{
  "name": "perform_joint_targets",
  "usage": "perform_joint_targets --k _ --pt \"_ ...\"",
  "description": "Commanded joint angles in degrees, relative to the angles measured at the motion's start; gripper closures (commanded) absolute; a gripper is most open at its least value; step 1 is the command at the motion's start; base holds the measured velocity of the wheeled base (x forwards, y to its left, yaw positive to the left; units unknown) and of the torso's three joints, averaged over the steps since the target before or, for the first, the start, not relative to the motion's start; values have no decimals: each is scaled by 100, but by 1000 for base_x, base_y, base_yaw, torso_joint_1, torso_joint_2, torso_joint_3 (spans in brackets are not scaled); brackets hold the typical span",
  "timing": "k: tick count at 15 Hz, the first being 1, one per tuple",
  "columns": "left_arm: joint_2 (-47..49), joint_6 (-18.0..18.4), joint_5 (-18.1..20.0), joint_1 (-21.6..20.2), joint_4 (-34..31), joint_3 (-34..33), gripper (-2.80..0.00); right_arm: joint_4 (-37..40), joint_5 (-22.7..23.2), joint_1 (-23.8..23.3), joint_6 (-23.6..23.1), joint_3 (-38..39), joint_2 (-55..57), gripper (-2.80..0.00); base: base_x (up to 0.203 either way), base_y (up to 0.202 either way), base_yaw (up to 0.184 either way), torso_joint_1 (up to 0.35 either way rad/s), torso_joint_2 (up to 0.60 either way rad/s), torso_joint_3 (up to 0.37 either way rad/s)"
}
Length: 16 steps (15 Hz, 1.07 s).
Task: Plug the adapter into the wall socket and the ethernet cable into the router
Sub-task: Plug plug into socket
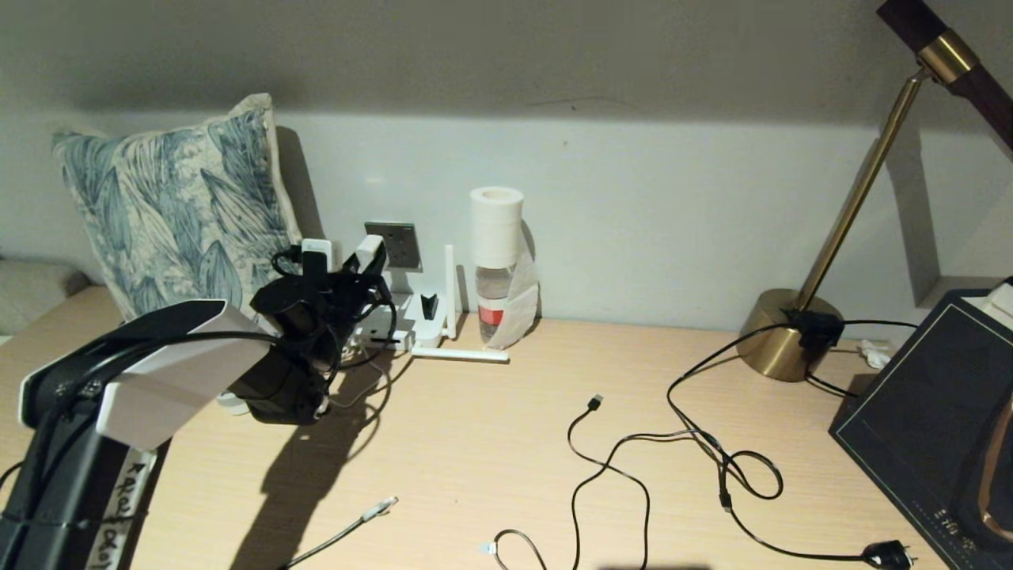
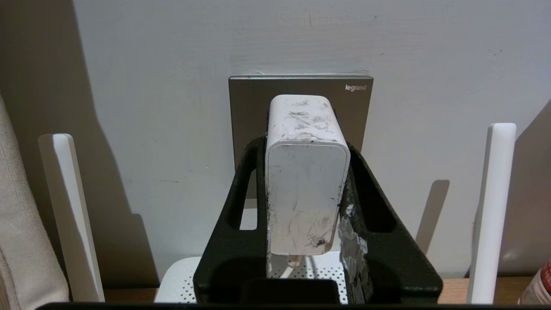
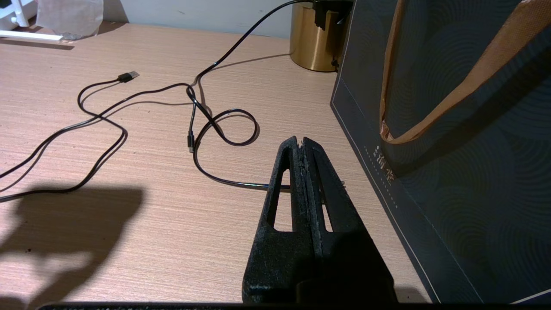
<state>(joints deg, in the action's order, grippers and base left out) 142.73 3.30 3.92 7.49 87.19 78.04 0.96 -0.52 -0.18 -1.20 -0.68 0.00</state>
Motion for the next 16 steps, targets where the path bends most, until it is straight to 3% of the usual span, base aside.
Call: perform_joint_targets --k 1,16 --pt "36 4 4 -1 48 27 0 0 0 1 -3 0 0 0 0 0 0 0 0 0" --pt "220 -5 -5 -37 -88 177 0 0 0 1 -3 -2 0 0 0 0 0 0 0 0"
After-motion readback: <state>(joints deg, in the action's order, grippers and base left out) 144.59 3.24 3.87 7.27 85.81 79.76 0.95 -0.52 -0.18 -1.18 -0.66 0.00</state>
